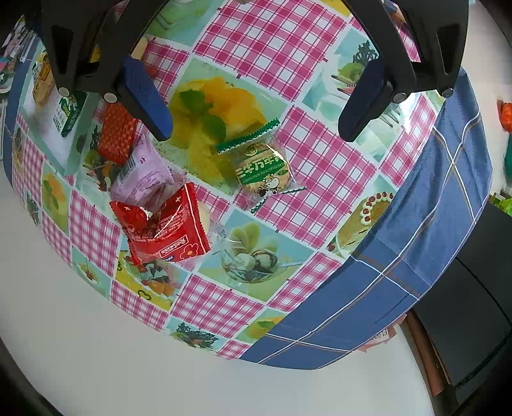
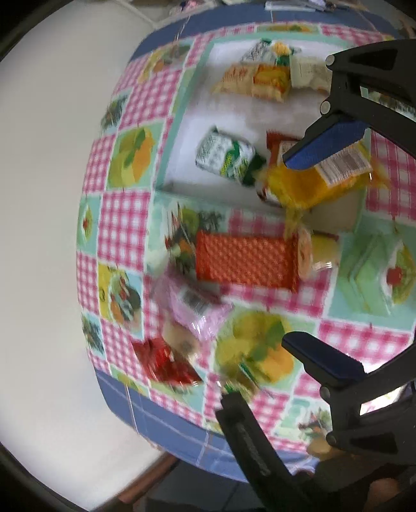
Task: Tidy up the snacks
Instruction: 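Move both grippers back over the snack pile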
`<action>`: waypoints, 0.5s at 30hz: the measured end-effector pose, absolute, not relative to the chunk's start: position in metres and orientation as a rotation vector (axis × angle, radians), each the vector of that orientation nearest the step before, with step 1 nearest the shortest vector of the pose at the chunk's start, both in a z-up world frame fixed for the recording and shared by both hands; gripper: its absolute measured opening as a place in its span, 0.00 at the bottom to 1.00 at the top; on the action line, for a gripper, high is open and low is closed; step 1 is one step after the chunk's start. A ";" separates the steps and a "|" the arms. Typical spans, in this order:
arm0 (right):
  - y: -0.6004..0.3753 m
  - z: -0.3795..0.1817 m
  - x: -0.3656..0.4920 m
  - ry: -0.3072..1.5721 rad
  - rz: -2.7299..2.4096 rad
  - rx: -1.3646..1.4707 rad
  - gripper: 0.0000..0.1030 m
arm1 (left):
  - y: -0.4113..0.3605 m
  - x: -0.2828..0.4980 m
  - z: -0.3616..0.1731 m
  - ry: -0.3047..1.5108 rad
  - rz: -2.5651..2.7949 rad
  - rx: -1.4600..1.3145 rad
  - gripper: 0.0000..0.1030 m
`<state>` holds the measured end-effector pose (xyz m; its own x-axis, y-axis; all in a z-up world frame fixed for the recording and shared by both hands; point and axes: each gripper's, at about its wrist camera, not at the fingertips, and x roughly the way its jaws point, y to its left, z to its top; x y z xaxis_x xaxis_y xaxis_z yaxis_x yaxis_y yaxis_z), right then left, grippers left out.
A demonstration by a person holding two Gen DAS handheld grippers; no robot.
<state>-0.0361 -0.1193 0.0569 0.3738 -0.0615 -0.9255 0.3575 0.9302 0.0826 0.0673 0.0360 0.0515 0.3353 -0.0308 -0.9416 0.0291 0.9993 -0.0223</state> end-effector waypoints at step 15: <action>-0.109 0.040 -0.036 1.222 -0.271 0.229 0.65 | 0.048 0.072 0.041 1.260 0.011 -0.047 1.00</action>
